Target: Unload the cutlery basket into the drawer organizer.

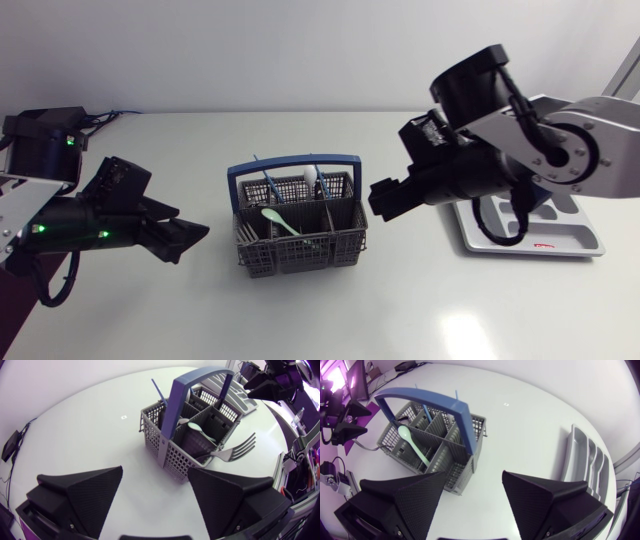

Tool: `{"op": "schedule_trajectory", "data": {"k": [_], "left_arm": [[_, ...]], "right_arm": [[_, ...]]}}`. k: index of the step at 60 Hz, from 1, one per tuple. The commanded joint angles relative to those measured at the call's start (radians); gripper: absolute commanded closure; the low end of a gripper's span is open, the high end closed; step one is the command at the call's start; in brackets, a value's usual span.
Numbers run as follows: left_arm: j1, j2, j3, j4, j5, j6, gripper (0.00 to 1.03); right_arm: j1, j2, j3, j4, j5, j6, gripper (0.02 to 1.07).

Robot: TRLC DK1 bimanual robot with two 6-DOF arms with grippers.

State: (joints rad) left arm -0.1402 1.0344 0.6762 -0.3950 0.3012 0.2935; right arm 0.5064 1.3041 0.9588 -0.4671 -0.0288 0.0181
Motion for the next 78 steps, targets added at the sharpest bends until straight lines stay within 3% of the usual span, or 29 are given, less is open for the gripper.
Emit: {"op": "schedule_trajectory", "data": {"k": [1, 10, 21, 54, 67, 78], "left_arm": [[-0.012, 0.047, 0.033, 0.025, -0.004, 0.024, 0.12], [-0.018, 0.145, 0.049, 0.081, -0.004, 0.015, 0.12], [-0.039, 0.271, 0.054, 0.174, -0.063, 0.015, 0.14], [-0.052, 0.464, 0.168, 0.278, -0.080, 0.021, 0.14], [0.051, 0.288, 0.062, 0.262, -0.040, 0.104, 0.13], [0.034, 0.135, 0.022, 0.166, 0.007, 0.130, 0.13]], "right_arm": [[-0.031, -0.025, -0.061, 0.013, 0.006, -0.010, 0.20], [-0.078, -0.008, -0.106, 0.065, 0.009, -0.015, 0.20], [-0.085, 0.115, -0.104, 0.150, 0.006, -0.007, 0.20], [0.084, 0.135, -0.100, 0.137, -0.002, -0.003, 0.20], [-0.003, 0.012, -0.157, 0.134, 0.003, -0.087, 0.17], [-0.014, -0.023, -0.189, 0.127, -0.005, -0.107, 0.15]]}}
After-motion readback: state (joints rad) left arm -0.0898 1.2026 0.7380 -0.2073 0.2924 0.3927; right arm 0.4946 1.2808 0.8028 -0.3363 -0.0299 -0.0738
